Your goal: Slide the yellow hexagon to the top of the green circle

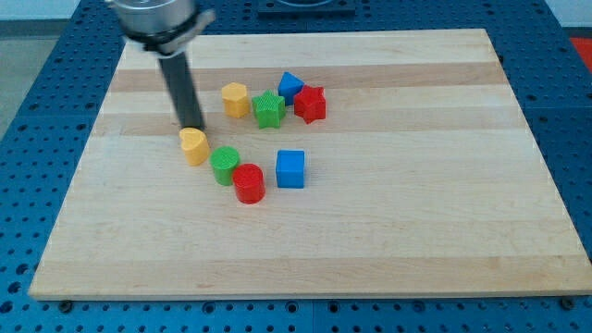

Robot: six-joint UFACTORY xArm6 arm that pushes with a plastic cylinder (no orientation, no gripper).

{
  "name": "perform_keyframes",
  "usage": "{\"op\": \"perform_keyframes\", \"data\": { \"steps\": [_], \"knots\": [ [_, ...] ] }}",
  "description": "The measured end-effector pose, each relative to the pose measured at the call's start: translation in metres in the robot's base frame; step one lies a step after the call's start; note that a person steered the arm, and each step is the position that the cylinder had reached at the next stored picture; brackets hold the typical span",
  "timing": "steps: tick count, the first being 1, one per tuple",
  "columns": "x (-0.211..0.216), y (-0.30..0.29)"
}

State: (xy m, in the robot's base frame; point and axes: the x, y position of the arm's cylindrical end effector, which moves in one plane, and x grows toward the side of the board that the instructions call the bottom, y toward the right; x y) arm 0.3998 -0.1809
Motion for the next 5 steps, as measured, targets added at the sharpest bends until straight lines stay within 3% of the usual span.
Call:
{"op": "perform_keyframes", "data": {
  "steps": [1, 2, 3, 4, 5],
  "knots": [
    [-0.009, -0.052],
    [-0.058, -0.057],
    [-0.108, -0.034],
    [-0.131, 0.008],
    [-0.128, 0.027]
  ]
}}
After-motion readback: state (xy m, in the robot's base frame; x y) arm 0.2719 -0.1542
